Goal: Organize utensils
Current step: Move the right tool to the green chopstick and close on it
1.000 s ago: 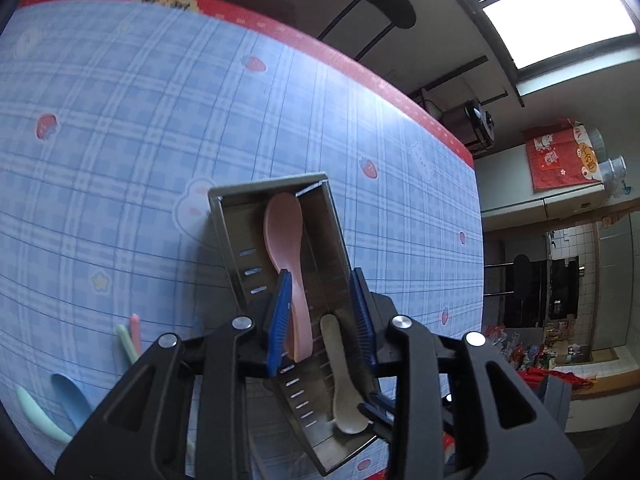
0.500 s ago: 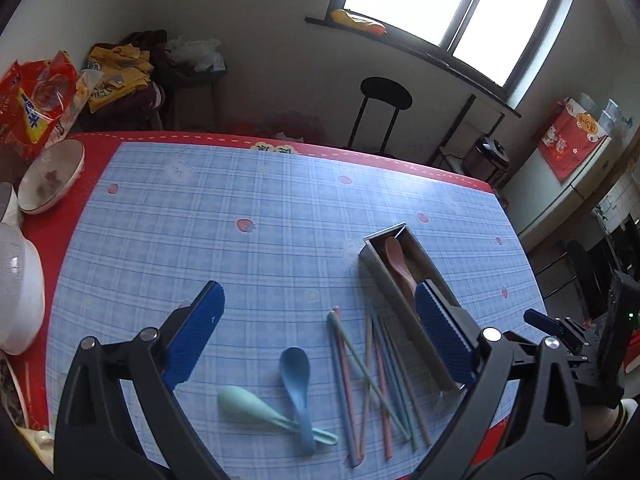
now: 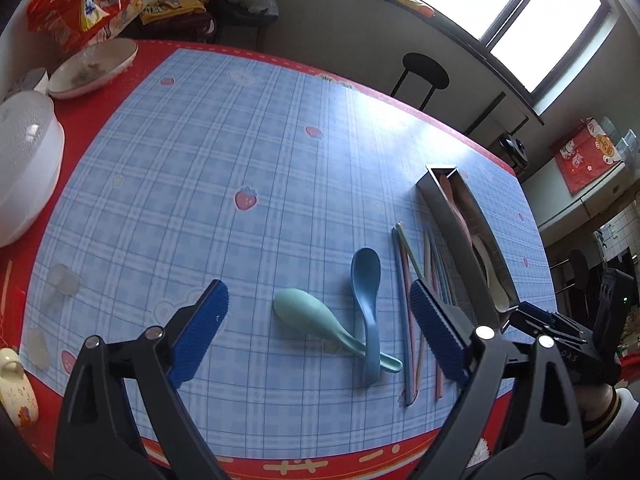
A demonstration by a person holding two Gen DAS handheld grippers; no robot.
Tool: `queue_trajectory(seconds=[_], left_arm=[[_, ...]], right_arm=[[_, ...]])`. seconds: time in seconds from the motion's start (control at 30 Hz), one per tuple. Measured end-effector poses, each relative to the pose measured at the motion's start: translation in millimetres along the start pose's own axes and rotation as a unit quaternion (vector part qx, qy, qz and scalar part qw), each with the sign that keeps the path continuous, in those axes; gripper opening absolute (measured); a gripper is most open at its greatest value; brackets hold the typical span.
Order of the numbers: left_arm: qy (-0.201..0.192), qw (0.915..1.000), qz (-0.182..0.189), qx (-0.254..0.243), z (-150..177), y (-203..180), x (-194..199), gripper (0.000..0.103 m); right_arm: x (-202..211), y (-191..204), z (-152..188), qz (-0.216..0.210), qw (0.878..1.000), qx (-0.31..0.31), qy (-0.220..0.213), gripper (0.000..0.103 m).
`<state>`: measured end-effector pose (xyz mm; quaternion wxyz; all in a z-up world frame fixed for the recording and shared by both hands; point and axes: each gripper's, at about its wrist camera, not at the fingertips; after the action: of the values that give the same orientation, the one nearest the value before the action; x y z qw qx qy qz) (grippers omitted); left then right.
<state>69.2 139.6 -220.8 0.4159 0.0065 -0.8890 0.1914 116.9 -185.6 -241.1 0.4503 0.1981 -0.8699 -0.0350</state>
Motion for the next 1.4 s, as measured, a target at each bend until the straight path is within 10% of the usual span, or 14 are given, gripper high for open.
queue_trajectory(seconds=[0.4,1.4], left_arm=[[0.062,0.9965,0.024,0.052,42,11,-48,0.056],[0.081,0.9936,0.044,0.064,56,-4,-90,0.054]], right_arm=[[-41,40,-2,-0.025,0.995,0.085,0.047,0.015],[-107,57,4,-0.044,0.989,0.083,0.112,0.006]])
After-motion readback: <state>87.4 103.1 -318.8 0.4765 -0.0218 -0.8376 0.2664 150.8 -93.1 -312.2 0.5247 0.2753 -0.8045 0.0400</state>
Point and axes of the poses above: each gripper's, at about its wrist camera, not at the fingertips, and x roughly against the way its jaws point, y to its left, z to its underside, and after that the axes turned 9 degrees about -y, right-handed
